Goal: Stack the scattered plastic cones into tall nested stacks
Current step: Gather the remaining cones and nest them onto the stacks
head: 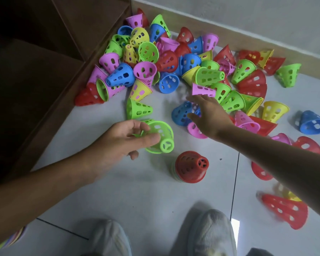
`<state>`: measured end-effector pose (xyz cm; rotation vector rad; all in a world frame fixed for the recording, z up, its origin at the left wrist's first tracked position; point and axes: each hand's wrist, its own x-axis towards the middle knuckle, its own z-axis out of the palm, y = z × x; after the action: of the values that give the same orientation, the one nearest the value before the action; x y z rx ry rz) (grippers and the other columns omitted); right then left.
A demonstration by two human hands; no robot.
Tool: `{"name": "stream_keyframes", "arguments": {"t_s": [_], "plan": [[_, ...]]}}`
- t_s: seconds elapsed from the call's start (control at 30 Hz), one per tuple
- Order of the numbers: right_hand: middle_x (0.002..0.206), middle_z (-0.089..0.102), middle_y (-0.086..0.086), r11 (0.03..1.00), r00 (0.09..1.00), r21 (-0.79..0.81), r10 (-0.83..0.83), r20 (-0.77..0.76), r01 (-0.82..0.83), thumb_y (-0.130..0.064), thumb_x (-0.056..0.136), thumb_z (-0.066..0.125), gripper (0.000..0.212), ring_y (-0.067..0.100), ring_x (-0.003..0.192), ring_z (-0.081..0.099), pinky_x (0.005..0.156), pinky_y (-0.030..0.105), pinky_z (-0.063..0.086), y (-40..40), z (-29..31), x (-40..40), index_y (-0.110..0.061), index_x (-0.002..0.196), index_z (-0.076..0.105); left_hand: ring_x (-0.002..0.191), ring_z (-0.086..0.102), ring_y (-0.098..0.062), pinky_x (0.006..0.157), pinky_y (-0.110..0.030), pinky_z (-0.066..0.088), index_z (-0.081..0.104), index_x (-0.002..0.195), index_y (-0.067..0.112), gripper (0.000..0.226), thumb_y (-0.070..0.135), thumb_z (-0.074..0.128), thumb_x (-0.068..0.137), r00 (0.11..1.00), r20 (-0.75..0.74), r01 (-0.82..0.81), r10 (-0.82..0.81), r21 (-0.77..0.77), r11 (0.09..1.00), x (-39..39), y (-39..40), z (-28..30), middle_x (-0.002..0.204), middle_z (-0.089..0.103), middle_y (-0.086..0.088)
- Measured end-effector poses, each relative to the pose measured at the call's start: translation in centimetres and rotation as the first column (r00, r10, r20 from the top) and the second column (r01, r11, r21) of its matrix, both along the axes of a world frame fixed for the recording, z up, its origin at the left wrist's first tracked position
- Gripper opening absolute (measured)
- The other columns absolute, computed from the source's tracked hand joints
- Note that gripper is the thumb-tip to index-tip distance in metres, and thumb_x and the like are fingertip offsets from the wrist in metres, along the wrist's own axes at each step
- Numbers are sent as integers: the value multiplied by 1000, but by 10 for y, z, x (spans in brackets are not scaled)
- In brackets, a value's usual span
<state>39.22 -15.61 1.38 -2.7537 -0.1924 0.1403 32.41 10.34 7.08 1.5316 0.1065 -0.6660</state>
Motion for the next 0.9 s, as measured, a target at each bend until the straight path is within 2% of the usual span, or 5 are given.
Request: {"name": "stream_keyframes", "arguments": {"t_s": [0.17, 0.37, 0.6, 0.77, 0.9], "plan": [[115, 66, 8, 999, 999, -51, 2, 44, 0, -23, 89, 69, 35, 30, 102, 58, 89, 46, 49, 3, -7, 5, -19, 122, 59, 59, 56, -1, 51, -24, 34, 57, 101, 13, 61, 36, 81, 50, 995, -90, -48, 35, -147, 988, -8, -13, 14, 71, 66, 11], [107, 67, 9, 1000, 997, -19, -14, 72, 15, -19, 90, 70, 30, 29, 98, 57, 84, 41, 47, 7, -10, 1, -14, 117, 60, 52, 39, -6, 51, -26, 31, 47, 96, 14, 60, 38, 80, 52, 991, -132, -52, 28, -184, 981, -19, -18, 20, 60, 49, 12], [116, 66, -2, 922, 979, 348, -197, 51, 168, -19, 91, 70, 31, 13, 100, 60, 87, 31, 51, 9, 26, -11, -13, 120, 59, 54, 37, -10, 50, -25, 36, 41, 94, 17, 56, 36, 77, 56, 995, -90, 24, -48, -255, 967, -24, -30, 18, 66, 48, 9], [109, 64, -11, 827, 962, 516, -272, 23, 221, -22, 90, 71, 29, 6, 102, 61, 87, 38, 56, -6, 57, -35, -16, 115, 58, 54, 36, -10, 53, -27, 34, 36, 95, 17, 58, 37, 76, 59, 993, -82, 58, -89, -323, 945, -33, -44, 20, 67, 42, 8], [112, 68, -4, 740, 946, 630, -324, 28, 235, -21, 91, 70, 27, 8, 104, 64, 75, 20, 56, -19, 76, -58, -12, 114, 57, 62, 40, -10, 60, -32, 34, 34, 103, 14, 67, 44, 76, 60, 983, -22, 172, -182, -229, 958, -39, -53, 20, 82, 53, 3]]}}
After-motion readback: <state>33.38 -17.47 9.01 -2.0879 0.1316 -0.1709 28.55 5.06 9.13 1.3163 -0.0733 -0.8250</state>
